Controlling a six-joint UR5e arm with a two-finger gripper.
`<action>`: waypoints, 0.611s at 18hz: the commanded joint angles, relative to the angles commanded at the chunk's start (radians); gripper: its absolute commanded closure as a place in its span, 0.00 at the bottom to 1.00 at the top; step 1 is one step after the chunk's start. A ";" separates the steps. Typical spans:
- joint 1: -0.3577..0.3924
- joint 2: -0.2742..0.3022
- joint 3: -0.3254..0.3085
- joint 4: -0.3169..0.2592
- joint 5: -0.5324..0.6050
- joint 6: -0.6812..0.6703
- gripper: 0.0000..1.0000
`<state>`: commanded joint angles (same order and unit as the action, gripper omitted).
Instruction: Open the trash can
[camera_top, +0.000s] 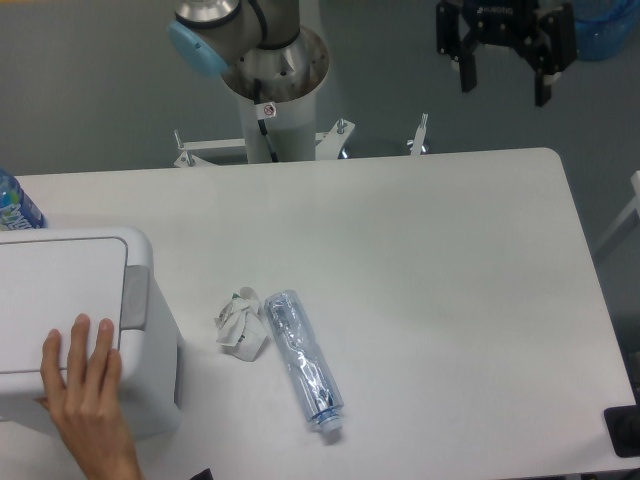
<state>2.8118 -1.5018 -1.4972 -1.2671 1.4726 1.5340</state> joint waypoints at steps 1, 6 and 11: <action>0.000 -0.002 0.000 0.000 0.002 0.000 0.00; -0.002 -0.008 0.009 0.000 -0.003 -0.067 0.00; -0.087 -0.023 0.011 0.020 -0.002 -0.297 0.00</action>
<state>2.7246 -1.5247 -1.4864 -1.2473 1.4711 1.2369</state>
